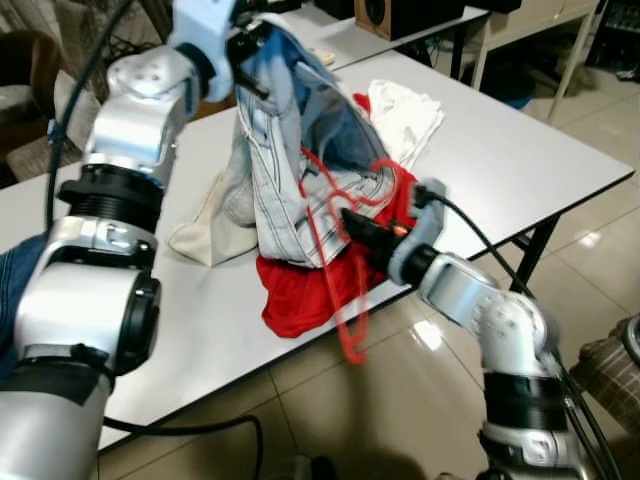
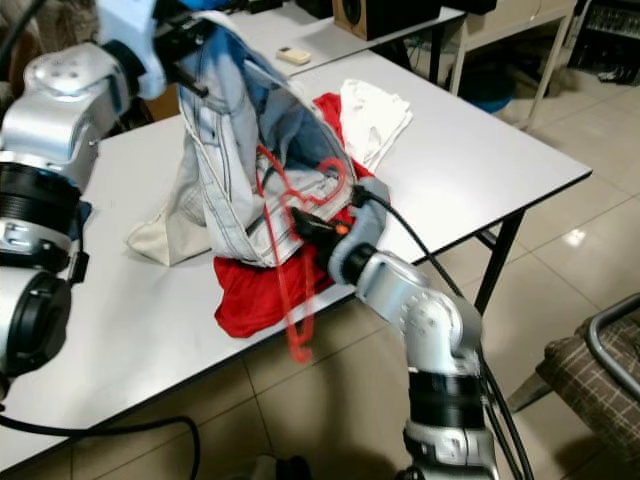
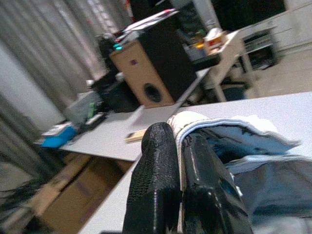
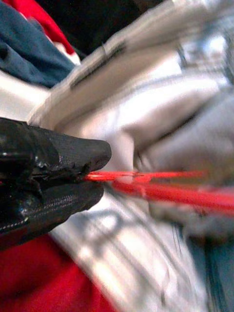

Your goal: Hang hanger

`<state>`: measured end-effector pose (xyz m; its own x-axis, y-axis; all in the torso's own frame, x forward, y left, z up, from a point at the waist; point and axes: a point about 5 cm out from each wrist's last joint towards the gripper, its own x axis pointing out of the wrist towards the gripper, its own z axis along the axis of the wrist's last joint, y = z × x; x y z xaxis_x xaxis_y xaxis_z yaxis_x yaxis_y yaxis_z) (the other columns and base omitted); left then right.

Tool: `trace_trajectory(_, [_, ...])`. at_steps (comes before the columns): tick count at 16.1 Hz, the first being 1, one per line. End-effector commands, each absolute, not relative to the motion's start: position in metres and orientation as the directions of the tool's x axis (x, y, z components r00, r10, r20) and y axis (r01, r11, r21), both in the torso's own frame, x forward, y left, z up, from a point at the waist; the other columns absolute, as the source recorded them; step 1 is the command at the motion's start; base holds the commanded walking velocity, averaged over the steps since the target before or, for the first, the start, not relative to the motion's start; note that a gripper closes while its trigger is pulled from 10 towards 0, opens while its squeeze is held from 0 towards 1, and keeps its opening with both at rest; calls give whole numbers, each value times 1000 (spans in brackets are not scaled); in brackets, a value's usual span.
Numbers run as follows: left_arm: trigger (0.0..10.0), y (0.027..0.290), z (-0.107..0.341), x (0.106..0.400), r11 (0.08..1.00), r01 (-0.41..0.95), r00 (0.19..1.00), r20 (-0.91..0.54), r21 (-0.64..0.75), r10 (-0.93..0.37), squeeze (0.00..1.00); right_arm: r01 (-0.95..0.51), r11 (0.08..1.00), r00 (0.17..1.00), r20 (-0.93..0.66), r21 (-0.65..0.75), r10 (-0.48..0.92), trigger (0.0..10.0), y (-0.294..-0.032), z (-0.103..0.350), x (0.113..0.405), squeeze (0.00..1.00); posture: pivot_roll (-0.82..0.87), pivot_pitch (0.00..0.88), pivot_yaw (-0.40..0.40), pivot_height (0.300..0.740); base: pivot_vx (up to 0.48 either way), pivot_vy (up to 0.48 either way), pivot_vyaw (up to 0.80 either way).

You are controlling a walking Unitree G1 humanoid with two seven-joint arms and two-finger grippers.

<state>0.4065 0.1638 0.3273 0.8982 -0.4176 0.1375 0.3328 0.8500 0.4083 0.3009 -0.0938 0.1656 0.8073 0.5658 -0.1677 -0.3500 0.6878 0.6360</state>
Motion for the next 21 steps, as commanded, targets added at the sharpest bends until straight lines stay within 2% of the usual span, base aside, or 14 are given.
trace_trajectory(1, [0, 177, 331, 406, 854, 281, 915, 148, 437, -376, 0, -330, 699, 824, -167, 635, 541, 10000, -98, 170, 298, 0, -102, 0, 149, 740, 0, 0, 0])
trace_trajectory(4, [0, 184, 329, 404, 842, 289, 913, 134, 456, -385, 0, -293, 705, 860, -144, 646, 489, 10000, -116, 179, 293, 0, -110, 0, 121, 740, 0, 0, 0])
trace_trajectory(6, [0, 179, 323, 399, 803, 391, 877, 83, 450, -473, 0, -270, 699, 871, -141, 662, 470, 10000, -125, 179, 304, 0, -108, 0, 99, 740, 0, 0, 0])
trace_trajectory(7, [0, 175, 316, 393, 752, 477, 841, 14, 454, -541, 0, -251, 679, 870, -148, 690, 471, 10000, -129, 177, 323, 0, -93, 0, 77, 740, 0, 0, 0])
trace_trajectory(9, [0, 174, 309, 388, 711, 536, 813, -52, 455, -580, 0, -232, 650, 865, -153, 723, 479, 10000, -128, 174, 338, 0, -76, 0, 63, 740, 0, 0, 0])
trace_trajectory(12, [0, 198, 290, 374, 650, 580, 804, -214, 491, -555, 0, -264, 631, 869, -104, 729, 484, 10000, -125, 190, 363, 0, -32, 16, 38, 740, 0, 0, 0])
trace_trajectory(14, [0, 206, 278, 358, 574, 682, 728, -347, 453, -591, 0, -260, 612, 886, -67, 747, 459, 10000, -126, 197, 378, 0, -14, 19, 41, 740, 0, 0, 0])
trace_trajectory(15, [0, 202, 277, 351, 557, 730, 681, -364, 395, -635, 0, -260, 600, 891, -51, 757, 451, 10000, -126, 200, 383, 0, -9, 18, 42, 740, 0, 0, 0])
trace_trajectory(16, [0, 190, 279, 339, 519, 804, 595, -359, 292, -719, 0, -263, 588, 899, -28, 765, 438, 10000, -125, 205, 392, 0, -1, 18, 42, 740, 0, 0, 0])
trace_trajectory(17, [0, 169, 289, 327, 462, 873, 488, -290, 157, -823, 0, -270, 579, 902, -9, 769, 432, 10000, -121, 210, 399, 0, 4, 17, 40, 740, 0, 0, 0])
trace_trajectory(19, [0, 138, 309, 321, 389, 921, 386, -134, -1, -913, 0, -283, 573, 902, 10, 769, 431, 10000, -113, 215, 405, 0, 9, 15, 39, 740, 0, 0, 0])
trace_trajectory(20, [0, 131, 315, 321, 370, 928, 366, -98, -33, -926, 0, -285, 568, 902, 16, 772, 431, 10000, -111, 216, 406, 0, 9, 15, 39, 740, 0, 0, 0])
trace_trajectory(21, [0, 117, 330, 324, 342, 935, 344, 0, -98, -939, 0, -292, 550, 901, 31, 783, 433, 10000, -103, 218, 408, 0, 7, 10, 40, 740, 0, 0, 0])
